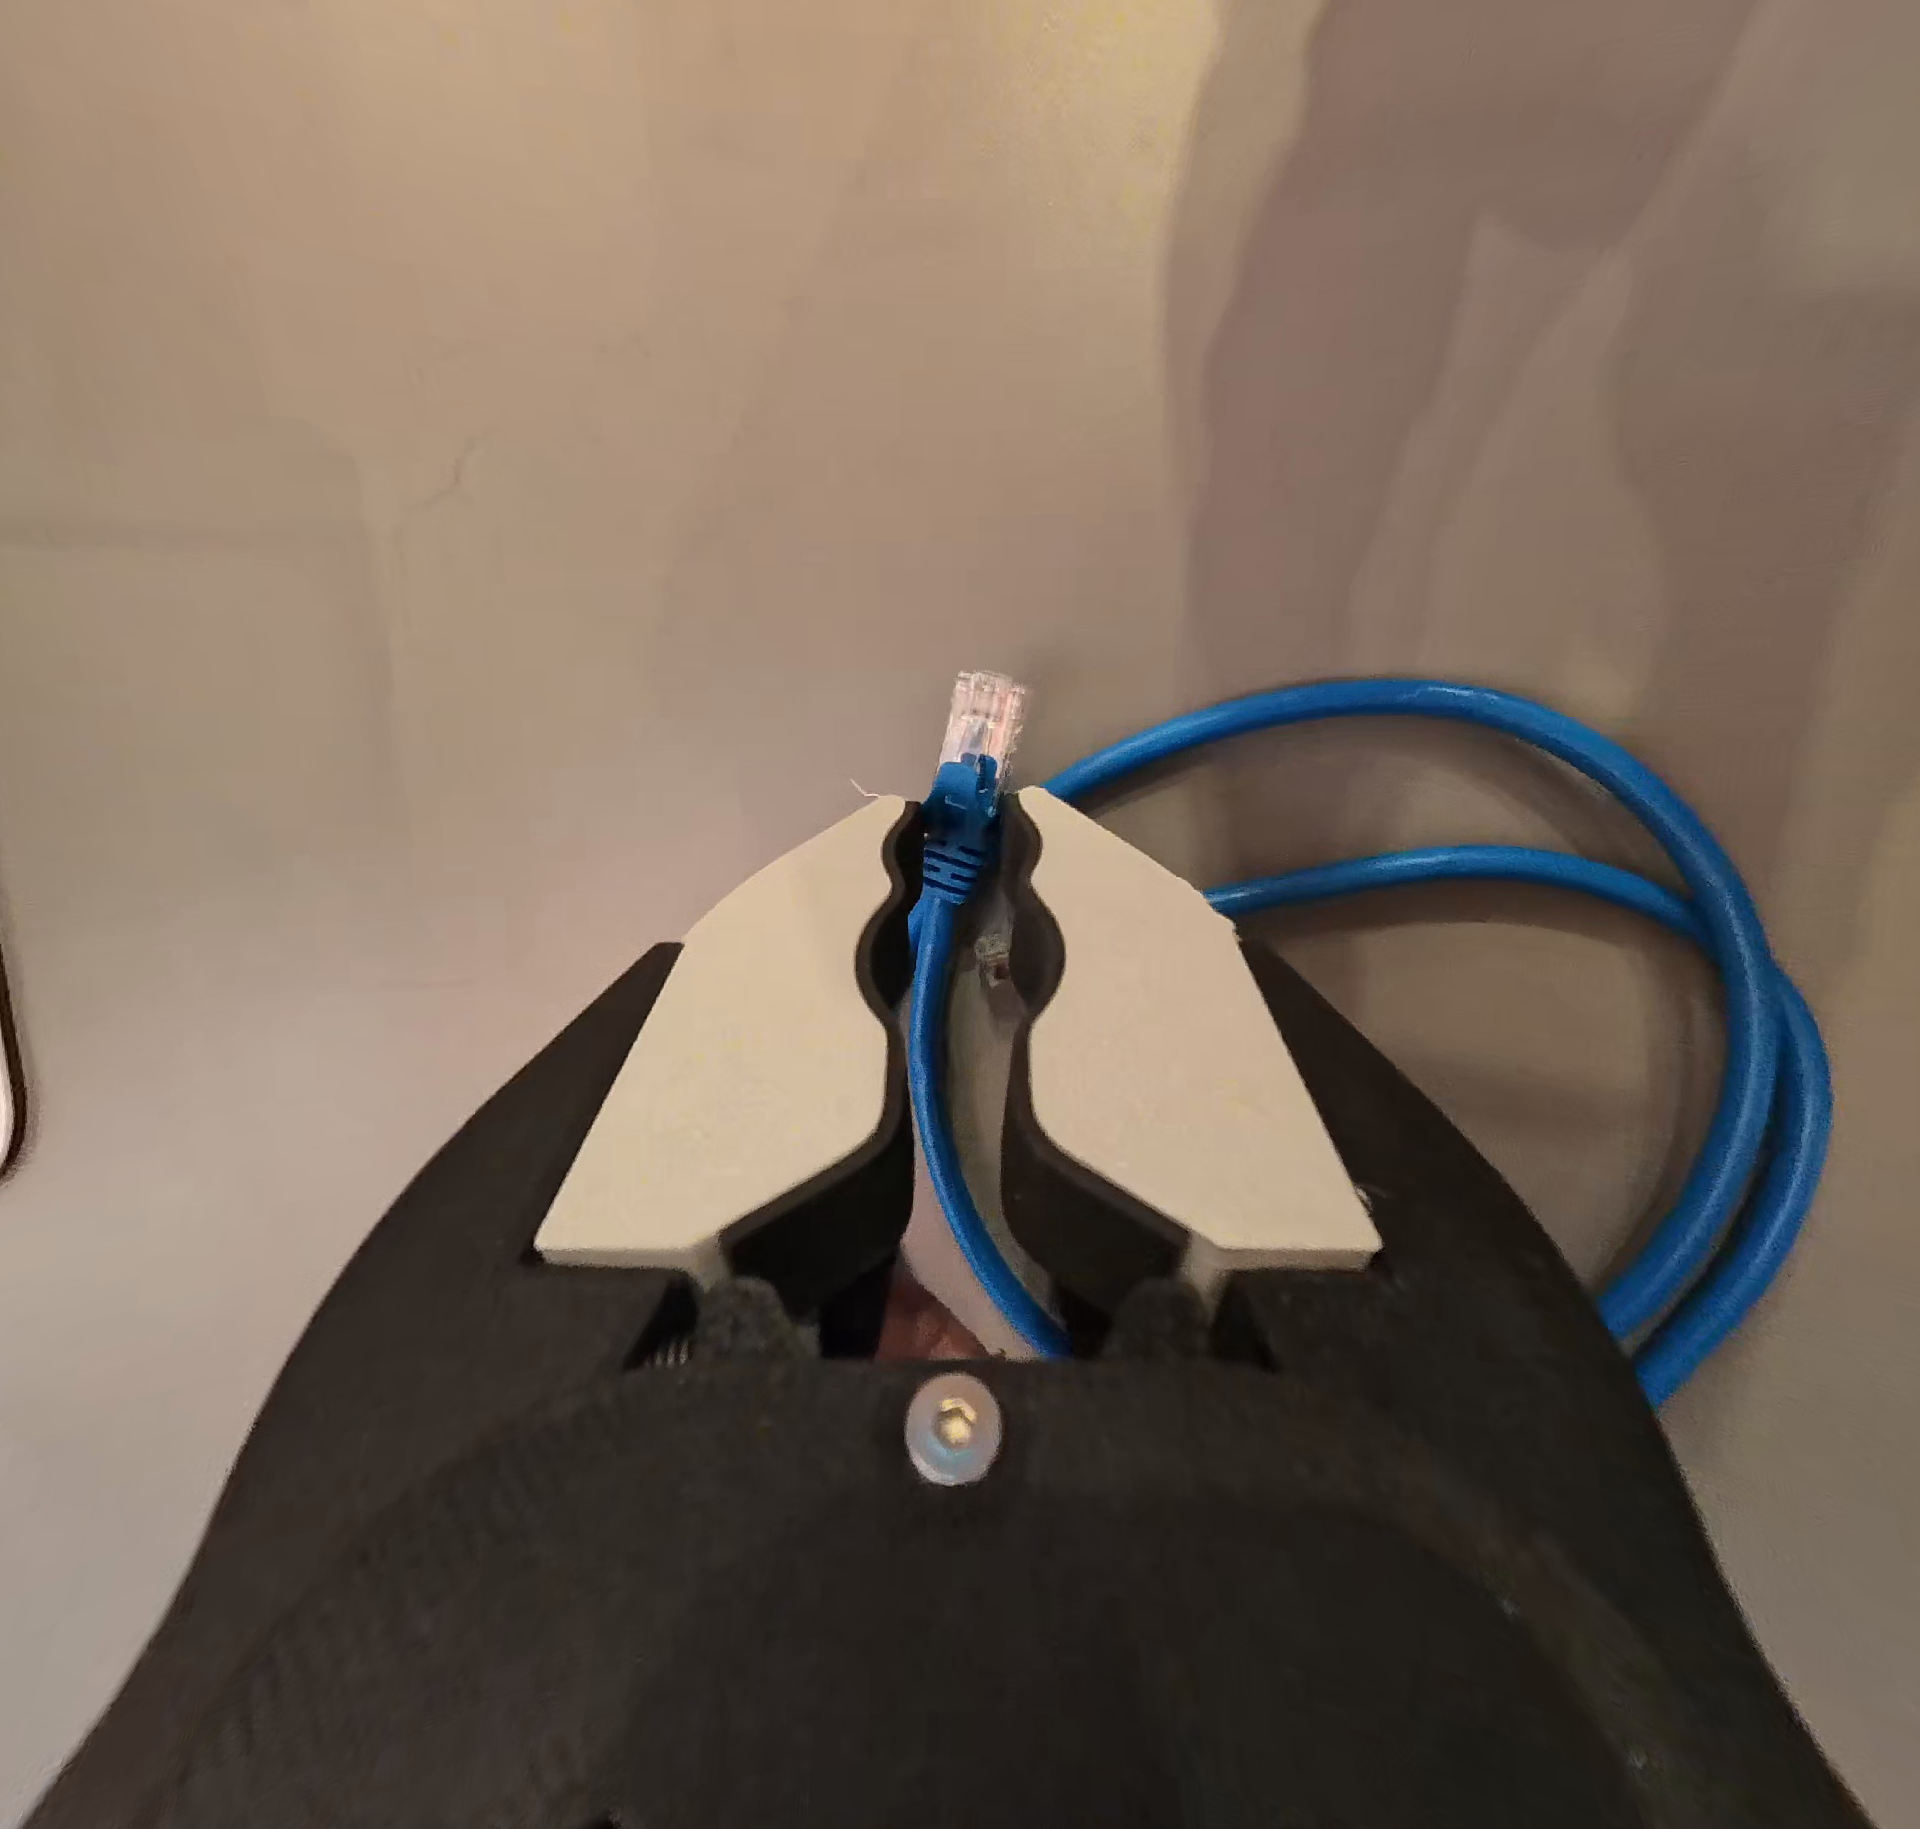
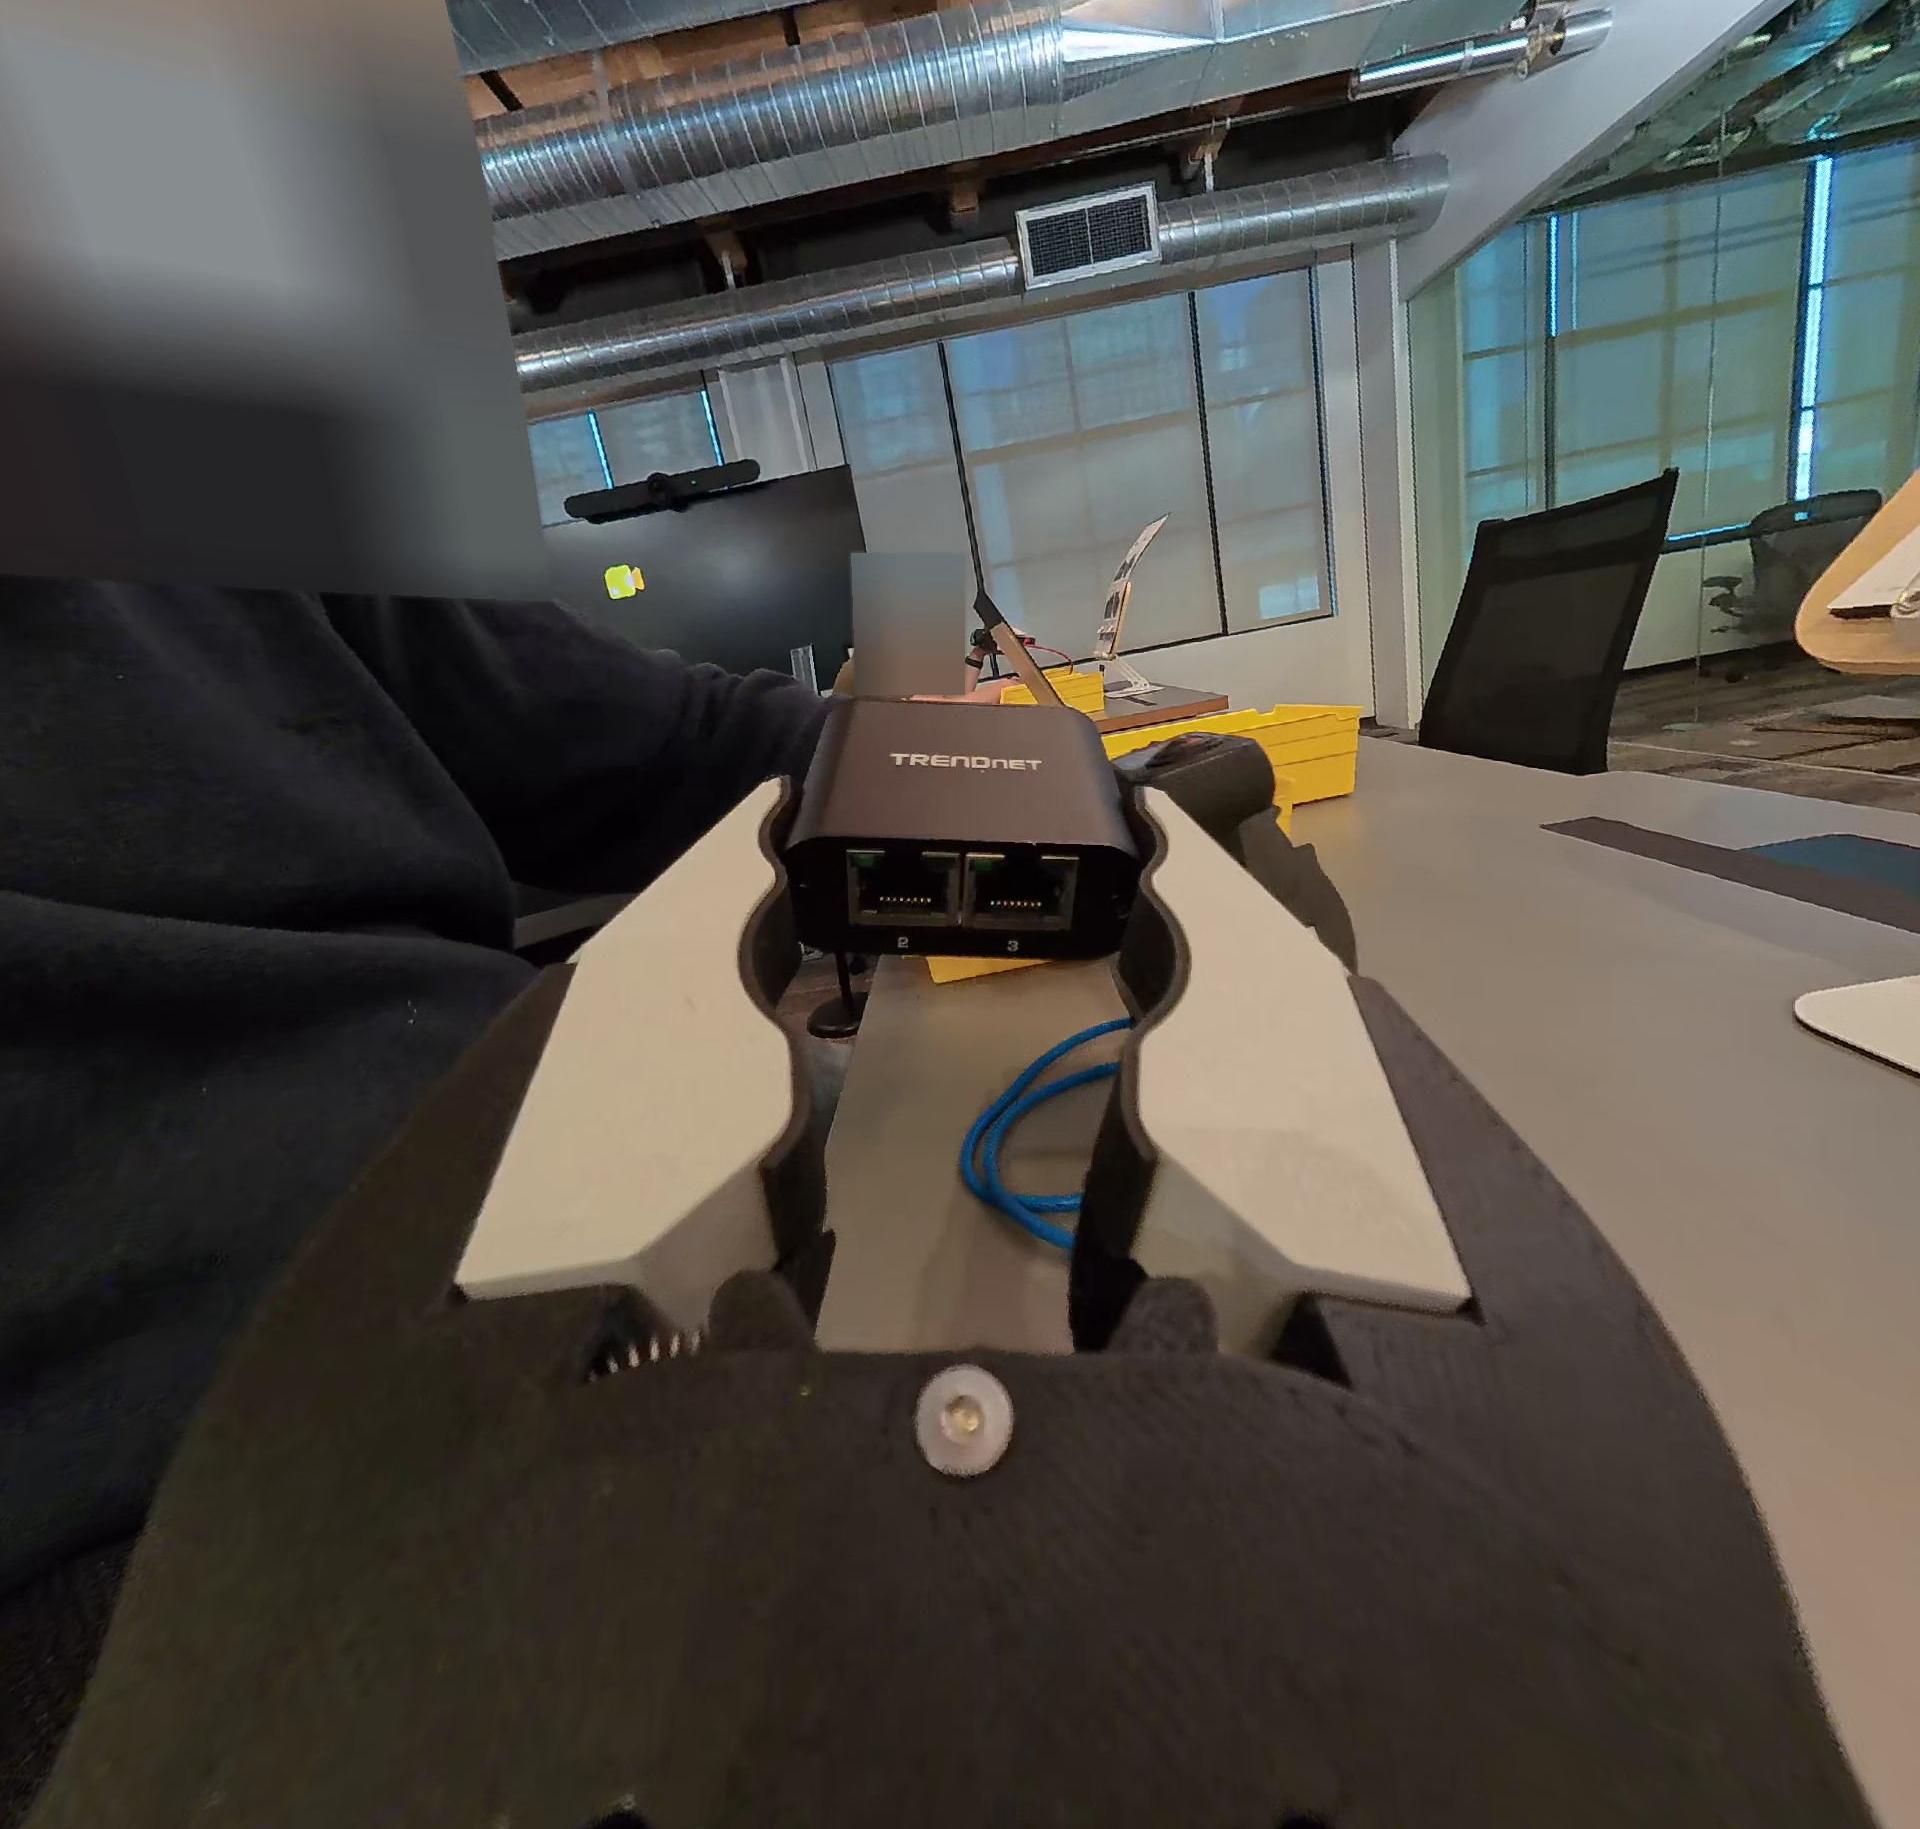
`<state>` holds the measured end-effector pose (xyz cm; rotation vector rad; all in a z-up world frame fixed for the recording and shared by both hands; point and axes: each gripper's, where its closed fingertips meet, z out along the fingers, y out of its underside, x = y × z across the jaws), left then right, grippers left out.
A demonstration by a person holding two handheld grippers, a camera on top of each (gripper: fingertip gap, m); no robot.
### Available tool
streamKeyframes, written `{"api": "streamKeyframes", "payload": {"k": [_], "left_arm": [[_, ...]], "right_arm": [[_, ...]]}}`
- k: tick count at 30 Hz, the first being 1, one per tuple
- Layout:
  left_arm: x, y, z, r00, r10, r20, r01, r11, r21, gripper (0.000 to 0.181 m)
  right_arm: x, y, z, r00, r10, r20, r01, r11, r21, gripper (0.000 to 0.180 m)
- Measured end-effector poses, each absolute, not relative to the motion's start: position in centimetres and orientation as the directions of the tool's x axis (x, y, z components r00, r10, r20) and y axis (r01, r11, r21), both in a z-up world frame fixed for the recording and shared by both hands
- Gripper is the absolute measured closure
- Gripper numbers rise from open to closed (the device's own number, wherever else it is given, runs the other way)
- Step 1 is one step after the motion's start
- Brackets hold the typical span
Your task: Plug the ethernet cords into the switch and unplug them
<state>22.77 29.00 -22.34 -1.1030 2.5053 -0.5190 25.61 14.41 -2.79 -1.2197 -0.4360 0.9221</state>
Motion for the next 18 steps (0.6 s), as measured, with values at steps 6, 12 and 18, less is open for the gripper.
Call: {"api": "streamKeyframes", "payload": {"k": [6, 12, 18], "left_arm": [[22.4, 29.6, -20.0, -0.577, -0.793, -0.193, -0.663, 0.593, -0.457, 0.168], [22.7, 30.2, -12.6, -0.5, -0.81, -0.306, -0.643, 0.584, -0.495, 0.168], [21.9, 28.2, -8.0, -0.501, -0.791, -0.351, -0.645, 0.612, -0.458, 0.168]], "right_arm": [[25.8, 15.2, -3.4, 0.624, 0.763, -0.166, -0.321, 0.056, -0.946, 0.121], [25.7, 16.9, -3.9, 0.688, 0.717, -0.109, -0.209, 0.052, -0.977, 0.121], [25.6, 18.6, -4.0, 0.713, 0.698, -0.065, -0.13, 0.04, -0.991, 0.121]]}}
